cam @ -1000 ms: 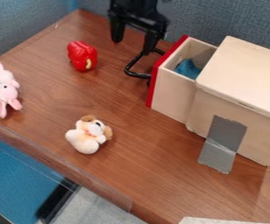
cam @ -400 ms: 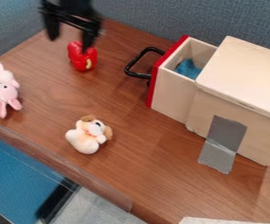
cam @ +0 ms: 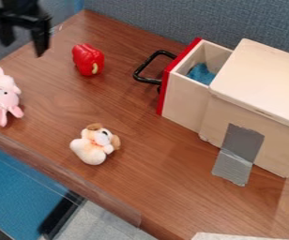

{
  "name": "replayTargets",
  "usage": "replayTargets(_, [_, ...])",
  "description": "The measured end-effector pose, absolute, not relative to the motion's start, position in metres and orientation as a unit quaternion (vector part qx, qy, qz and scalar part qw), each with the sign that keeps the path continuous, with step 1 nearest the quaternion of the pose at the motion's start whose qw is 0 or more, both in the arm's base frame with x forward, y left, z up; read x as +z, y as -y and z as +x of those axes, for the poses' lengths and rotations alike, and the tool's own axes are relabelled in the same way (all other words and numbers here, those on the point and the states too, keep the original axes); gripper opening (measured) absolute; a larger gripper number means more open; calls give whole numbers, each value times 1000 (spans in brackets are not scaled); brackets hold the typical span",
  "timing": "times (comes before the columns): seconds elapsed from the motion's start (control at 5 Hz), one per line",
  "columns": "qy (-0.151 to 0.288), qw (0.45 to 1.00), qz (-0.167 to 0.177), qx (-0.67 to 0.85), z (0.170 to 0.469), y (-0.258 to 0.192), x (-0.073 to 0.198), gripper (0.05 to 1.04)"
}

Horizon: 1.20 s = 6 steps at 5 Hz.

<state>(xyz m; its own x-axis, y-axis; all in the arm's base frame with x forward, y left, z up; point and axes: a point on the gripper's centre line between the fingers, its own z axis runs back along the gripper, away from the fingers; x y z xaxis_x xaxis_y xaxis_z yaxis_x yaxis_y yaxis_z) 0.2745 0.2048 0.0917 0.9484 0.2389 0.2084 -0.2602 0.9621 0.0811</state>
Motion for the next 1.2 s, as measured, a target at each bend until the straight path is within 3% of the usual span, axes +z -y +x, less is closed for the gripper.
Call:
replayTargets(0.4, [60, 989, 55, 123, 243, -216, 51, 1001])
replayTargets(0.8, [17, 988, 53, 141, 230, -217, 11, 999])
replayTargets(1.0, [18, 987, 49, 151, 235, -215, 8, 943])
replayTargets(1.2, [21, 987, 44, 150, 240, -207, 14, 682])
